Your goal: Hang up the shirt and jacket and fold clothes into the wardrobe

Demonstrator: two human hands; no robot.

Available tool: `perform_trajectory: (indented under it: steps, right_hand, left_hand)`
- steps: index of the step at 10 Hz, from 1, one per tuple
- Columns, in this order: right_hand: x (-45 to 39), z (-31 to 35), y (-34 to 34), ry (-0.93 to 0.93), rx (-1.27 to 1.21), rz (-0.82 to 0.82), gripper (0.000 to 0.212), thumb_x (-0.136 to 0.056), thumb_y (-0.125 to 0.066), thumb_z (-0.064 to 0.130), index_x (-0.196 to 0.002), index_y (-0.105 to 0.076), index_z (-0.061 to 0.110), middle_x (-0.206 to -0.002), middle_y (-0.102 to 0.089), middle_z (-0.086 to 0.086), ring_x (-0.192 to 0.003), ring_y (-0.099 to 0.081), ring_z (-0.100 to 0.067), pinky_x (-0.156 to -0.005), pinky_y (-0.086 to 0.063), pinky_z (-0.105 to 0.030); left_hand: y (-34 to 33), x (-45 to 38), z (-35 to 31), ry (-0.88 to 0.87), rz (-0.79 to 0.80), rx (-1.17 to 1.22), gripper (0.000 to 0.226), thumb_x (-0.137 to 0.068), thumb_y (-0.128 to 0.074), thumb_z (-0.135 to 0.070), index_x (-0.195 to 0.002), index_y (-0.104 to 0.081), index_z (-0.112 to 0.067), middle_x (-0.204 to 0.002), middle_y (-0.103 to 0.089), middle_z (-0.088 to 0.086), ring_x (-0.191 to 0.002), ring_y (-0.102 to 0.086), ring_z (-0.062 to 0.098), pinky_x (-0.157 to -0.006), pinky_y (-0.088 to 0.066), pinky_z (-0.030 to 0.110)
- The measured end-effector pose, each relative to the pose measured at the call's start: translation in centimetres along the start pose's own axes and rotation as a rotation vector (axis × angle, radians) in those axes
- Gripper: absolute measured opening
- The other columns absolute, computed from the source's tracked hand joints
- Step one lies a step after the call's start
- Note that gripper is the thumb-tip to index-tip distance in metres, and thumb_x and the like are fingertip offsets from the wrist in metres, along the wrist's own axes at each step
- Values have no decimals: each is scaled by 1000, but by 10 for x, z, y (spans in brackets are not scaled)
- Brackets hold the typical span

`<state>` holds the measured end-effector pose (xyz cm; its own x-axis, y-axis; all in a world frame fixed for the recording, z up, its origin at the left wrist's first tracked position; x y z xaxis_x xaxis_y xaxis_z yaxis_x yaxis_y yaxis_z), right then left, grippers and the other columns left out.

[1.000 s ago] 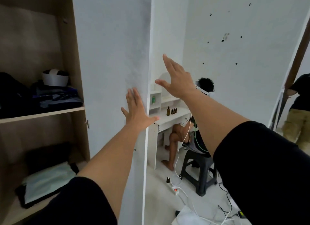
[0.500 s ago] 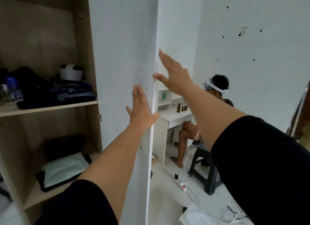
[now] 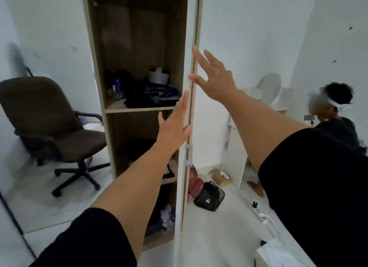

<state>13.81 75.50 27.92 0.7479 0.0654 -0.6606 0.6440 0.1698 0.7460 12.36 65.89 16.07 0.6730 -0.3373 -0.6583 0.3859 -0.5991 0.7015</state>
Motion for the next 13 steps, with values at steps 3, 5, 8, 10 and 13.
perform_trajectory:
  steps: [3, 5, 8, 10, 13]
  right_hand:
    - [-69, 81, -104, 63, 71, 232, 62, -102, -35, 34, -144, 7, 52, -159, 14, 4, -147, 10, -26, -114, -8, -57]
    - [-128, 112, -159, 178, 108, 219, 70, -99, -42, 32, -144, 8, 52, -159, 16, 4, -146, 11, -26, -114, -8, -57]
    - [-214, 125, -249, 254, 72, 232, 74, -96, -44, 22, -150, 6, 36, -156, 24, 8, -146, 16, -19, -116, -5, -56]
    - [-238, 119, -278, 280, -51, 212, 82, -89, -44, 12, -150, 5, 32, -156, 24, 12, -145, 20, -14, -117, -3, -50]
    - [-203, 111, -281, 199, -218, 257, 71, -91, -45, 19, -150, -10, 35, -159, 12, 10, -147, 4, -12, -117, -15, -46]
  left_hand:
    - [58, -7, 147, 141, -141, -404, 101, -88, -56, -42, -144, 26, -22, -158, 15, 0, -146, 9, 20, -108, -11, 65]
    - [67, -36, 221, 189, -164, -584, 99, -88, -56, -36, -147, 19, -9, -156, 24, 2, -144, 19, 20, -107, 2, 66]
    - [43, -117, 326, 319, 80, -932, 108, -87, -59, -43, -143, 26, -6, -153, 30, 8, -142, 23, 28, -106, 2, 67]
    - [21, -140, 358, 450, 35, -965, 104, -91, -56, -37, -140, 30, -3, -148, 39, 11, -142, 23, 29, -107, -11, 67]
    - [20, -124, 338, 456, 65, -757, 93, -93, -48, -35, -144, 25, -10, -151, 34, 3, -143, 23, 25, -110, -3, 64]
Point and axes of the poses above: each hand's wrist, its own x-axis away from the middle knuckle, its own y-axis out of the back of the hand, z = x × y, the point moved 10 cm from there along -x, towards the middle knuckle
